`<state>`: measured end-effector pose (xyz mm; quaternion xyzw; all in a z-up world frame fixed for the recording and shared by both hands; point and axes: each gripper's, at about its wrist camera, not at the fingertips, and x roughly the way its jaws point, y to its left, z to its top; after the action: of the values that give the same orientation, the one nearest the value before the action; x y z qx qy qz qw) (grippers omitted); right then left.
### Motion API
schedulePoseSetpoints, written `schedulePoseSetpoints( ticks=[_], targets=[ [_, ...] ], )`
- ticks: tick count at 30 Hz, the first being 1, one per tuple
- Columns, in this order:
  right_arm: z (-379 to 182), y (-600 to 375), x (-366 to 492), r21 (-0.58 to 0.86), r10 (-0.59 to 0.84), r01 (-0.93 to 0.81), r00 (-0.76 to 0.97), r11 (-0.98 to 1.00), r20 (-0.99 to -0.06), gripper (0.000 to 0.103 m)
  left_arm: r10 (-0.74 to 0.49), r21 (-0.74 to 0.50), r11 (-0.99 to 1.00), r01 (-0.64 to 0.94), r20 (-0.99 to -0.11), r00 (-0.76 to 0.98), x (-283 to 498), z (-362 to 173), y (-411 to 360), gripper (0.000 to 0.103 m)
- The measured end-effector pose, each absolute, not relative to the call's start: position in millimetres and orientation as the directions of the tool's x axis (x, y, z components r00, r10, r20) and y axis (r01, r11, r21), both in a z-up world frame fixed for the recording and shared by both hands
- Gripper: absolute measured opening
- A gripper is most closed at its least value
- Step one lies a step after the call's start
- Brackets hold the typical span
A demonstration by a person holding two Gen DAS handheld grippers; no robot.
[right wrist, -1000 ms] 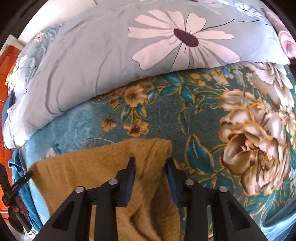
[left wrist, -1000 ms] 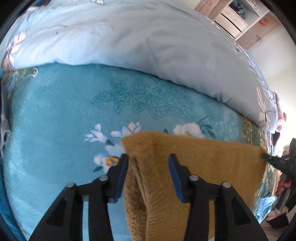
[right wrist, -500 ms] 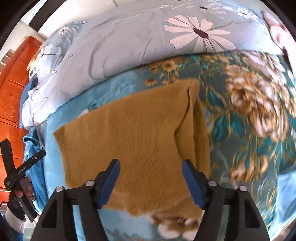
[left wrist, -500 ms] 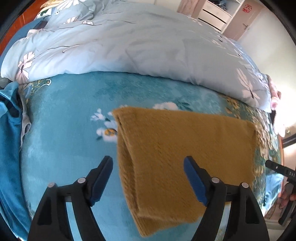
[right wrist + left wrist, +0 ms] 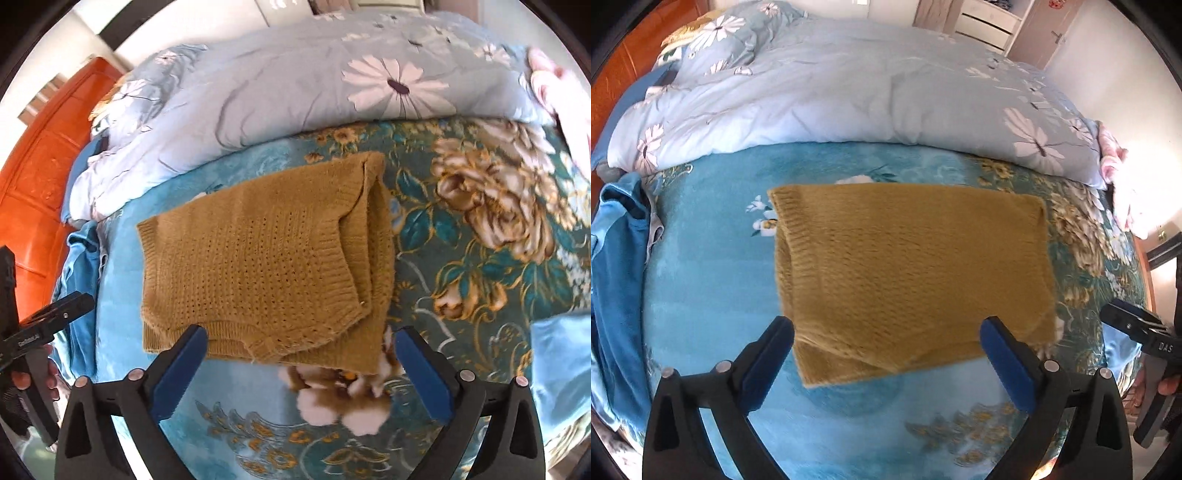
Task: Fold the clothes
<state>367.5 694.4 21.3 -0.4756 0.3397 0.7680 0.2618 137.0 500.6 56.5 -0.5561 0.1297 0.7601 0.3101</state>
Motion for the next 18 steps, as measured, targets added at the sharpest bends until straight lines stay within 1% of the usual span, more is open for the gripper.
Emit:
schedulePoseSetpoints(
  ticks=[5, 10, 13, 15, 18],
  targets=[
    [28, 700, 391, 0.288, 0.086, -0.703, -0.445, -0.65, -0.891, 0.103, 0.334, -0.158, -0.776, -0.61, -0.924, -0.185, 164, 68, 516, 0.103],
    [22, 701, 405, 0.245, 0.074, -0.666, -0.412, -0.704, -0.908, 0.103, 0.299, -0.104, -0.76, -0.642, -0.932, -0.203, 182, 75, 533, 0.103],
    [9, 706, 417, 0.304, 0.0, -0.643, -0.428, -0.703, -0.904, 0.103, 0.307, -0.124, -0.757, -0.641, -0.934, -0.181, 186, 76, 539, 0.103],
    [-2, 714, 424, 0.388, -0.062, -0.629, -0.475, -0.674, -0.878, 0.103, 0.313, -0.157, -0.752, -0.64, -0.94, -0.138, 186, 71, 543, 0.103],
    [-21, 724, 426, 0.467, -0.132, -0.628, -0.504, -0.623, -0.853, 0.103, 0.285, -0.16, -0.781, -0.604, -0.951, -0.116, 182, 62, 548, 0.103]
  ],
)
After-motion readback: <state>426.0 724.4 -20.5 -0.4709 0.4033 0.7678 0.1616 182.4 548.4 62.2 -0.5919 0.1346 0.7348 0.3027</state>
